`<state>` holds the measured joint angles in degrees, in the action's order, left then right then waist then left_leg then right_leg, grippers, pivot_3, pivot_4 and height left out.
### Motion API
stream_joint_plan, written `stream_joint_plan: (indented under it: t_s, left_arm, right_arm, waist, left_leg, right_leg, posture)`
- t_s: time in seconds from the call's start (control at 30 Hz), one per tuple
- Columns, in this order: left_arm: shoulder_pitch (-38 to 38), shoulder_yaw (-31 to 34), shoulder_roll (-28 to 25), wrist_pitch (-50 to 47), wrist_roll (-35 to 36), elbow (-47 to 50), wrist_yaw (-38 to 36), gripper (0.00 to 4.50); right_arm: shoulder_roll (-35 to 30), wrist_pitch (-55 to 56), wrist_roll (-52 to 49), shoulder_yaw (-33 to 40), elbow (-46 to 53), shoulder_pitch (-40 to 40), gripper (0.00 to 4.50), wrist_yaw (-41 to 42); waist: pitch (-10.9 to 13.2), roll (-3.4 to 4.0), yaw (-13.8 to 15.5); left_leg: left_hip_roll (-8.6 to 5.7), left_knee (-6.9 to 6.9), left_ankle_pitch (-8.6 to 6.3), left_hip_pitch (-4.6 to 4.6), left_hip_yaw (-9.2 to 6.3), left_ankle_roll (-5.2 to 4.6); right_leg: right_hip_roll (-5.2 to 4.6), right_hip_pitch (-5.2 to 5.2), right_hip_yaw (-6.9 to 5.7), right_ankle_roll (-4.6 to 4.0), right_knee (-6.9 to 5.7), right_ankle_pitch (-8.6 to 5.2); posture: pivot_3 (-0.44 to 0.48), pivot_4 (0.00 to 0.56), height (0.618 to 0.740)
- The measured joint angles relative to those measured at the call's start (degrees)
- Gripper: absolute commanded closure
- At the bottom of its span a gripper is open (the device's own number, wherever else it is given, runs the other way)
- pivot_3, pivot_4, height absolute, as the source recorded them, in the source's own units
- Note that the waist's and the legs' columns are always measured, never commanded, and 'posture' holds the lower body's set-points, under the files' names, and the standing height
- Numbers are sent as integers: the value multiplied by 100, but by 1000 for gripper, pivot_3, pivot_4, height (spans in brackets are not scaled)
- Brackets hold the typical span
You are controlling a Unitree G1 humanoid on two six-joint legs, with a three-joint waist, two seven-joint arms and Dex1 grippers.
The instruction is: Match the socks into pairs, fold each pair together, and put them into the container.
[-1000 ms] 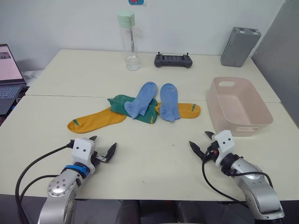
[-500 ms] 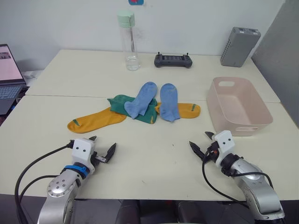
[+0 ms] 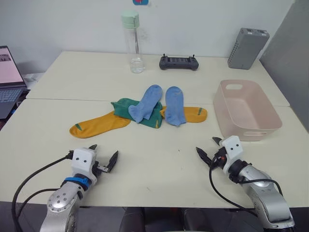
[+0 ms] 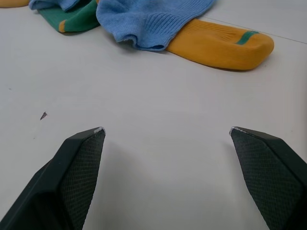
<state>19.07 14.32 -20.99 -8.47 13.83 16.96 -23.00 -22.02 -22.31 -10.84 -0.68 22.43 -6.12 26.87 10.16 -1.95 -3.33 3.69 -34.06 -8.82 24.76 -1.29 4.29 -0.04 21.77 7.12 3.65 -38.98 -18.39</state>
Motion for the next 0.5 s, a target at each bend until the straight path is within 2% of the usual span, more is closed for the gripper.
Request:
stream_joint_plan:
  t_s: [0.3,0.43,0.5]
  left_arm:
    - [140,271,-51,-265,528,85,-215,0]
    - [-128,-17,-601,-75,516,205,-907,0]
    - [-424,-156,-797,15,513,279,-1181,0]
  right_arm:
    - [-54,64,-1,-76,0,70,47,167]
    - [-674,48,-5,-466,65,519,47,860]
    - [-666,-84,-183,-490,224,900,47,998]
  waist:
    - [-3,-4,1]
    - [-2,-5,6]
    - [-2,-4,8]
  left_leg:
    - [-1,-1,0,-1,2,0]
    - [-1,-2,0,0,5,0]
    - [-1,-1,0,0,4,0]
  right_leg:
    - [-2,4,2,0,0,0]
    - [-2,28,2,-1,0,1]
    - [-1,21,1,1,0,2]
  posture:
    - [0,150,740]
    - [0,150,740]
    - [0,150,740]
